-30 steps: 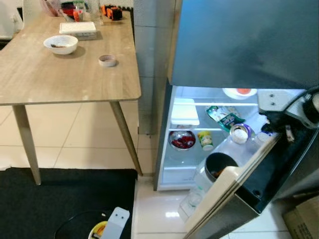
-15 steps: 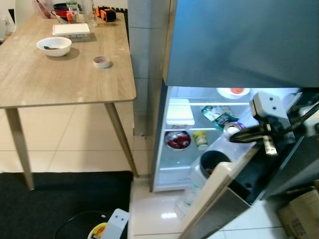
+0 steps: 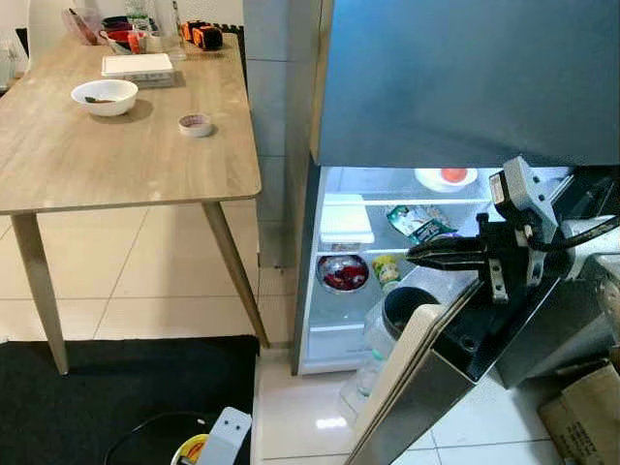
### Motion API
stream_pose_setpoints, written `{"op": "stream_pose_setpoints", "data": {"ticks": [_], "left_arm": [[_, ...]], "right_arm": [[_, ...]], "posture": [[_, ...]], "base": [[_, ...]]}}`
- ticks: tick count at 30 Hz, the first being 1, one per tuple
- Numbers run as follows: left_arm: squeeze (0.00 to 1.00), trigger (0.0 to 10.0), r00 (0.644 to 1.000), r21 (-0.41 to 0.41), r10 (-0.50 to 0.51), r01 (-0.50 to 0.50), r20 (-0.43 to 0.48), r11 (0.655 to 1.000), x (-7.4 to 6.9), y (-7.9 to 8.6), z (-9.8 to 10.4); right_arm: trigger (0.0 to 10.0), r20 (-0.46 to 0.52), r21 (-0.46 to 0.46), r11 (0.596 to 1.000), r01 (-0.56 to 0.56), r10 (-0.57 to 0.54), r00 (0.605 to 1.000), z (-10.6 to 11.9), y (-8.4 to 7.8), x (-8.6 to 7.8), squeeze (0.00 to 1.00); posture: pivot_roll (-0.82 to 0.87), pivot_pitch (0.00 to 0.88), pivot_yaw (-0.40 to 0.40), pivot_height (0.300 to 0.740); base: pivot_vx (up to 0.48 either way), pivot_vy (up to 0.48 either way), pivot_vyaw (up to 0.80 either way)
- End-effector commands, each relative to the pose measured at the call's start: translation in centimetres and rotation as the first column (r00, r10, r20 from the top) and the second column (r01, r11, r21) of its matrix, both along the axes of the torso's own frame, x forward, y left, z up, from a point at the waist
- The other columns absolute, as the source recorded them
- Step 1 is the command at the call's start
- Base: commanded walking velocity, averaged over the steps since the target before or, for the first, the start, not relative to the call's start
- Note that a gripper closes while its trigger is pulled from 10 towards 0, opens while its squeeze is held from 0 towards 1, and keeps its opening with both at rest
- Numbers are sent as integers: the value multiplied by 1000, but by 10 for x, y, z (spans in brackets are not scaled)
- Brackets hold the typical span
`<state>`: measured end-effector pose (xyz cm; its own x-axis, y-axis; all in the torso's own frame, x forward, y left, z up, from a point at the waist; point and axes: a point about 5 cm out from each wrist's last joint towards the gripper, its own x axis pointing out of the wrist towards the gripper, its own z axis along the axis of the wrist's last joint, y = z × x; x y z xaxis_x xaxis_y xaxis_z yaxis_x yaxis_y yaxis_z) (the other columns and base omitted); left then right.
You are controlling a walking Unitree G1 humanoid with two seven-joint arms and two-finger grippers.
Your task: Restocking fridge
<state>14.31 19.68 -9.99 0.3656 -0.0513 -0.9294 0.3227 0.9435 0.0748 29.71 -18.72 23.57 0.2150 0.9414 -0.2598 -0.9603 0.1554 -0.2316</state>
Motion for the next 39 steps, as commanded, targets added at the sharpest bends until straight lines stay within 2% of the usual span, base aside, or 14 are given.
{"op": "stream_pose_setpoints", "data": {"ticks": [1, 14, 28, 39], "left_arm": [[0, 10000, 998, 7, -4, 4, -70, 1000, -18, -1, -6], [0, 10000, 997, 13, -16, 17, -73, 1000, -18, 0, -6], [0, 10000, 997, 9, -18, 19, -72, 1000, -17, -1, -6], [0, 10000, 997, 5, -20, 20, -75, 1000, -17, -2, -6]], "right_arm": [[10000, 16, -27, 1000, 14, -13, 1000, 4, -3, -3, 0], [10000, 42, -49, 998, 39, -37, 998, 11, -2, -6, 0], [10000, 64, -132, 984, 123, -115, 991, 3, -5, 3, 0], [10000, 86, -113, 983, 144, -135, 987, 8, -5, 6, 0]], "posture": [[-44, 0, -81, 740], [-39, 0, -80, 740], [-42, 0, -83, 740], [-44, 0, -86, 740]], "base": [[0, 0, 0], [-229, 0, 0], [-313, 0, 0], [-313, 0, 0]]}}
